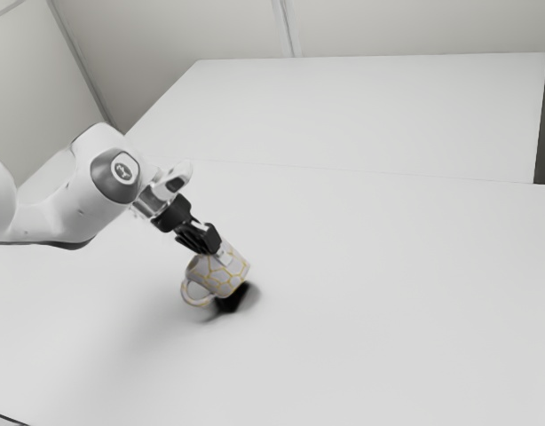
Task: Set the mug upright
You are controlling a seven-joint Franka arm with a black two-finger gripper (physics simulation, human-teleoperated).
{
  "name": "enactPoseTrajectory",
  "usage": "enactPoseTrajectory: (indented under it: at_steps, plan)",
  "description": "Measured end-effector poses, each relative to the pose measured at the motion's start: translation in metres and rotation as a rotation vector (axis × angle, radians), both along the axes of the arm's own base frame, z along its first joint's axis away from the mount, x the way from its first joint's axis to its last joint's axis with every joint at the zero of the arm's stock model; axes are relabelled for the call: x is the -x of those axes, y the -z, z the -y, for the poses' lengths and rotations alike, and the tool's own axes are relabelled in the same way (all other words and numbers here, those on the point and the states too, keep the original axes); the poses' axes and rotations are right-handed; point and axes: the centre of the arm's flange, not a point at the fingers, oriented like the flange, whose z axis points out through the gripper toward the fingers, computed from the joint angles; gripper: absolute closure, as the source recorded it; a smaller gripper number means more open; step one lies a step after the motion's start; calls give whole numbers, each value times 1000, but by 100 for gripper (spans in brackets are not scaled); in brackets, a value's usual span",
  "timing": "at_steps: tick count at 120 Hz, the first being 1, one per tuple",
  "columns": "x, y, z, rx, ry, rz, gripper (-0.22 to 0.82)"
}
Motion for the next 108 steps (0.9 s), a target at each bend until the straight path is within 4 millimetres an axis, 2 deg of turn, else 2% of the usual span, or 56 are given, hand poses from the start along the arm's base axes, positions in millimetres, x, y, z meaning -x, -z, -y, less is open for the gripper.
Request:
enactPoseTrajectory:
  at_steps: [18, 28, 79, 90, 108]
  plan:
    - [-6, -7, 25, -192, -2, -4, 79]
    - [-7, -8, 31, -269, -38, -12, 79]
    - [-6, -1, 24, -466, -292, -104, 78]
    - [-11, -5, 23, -504, -329, -109, 78]
    - [-12, 5, 20, -549, -392, -156, 78]
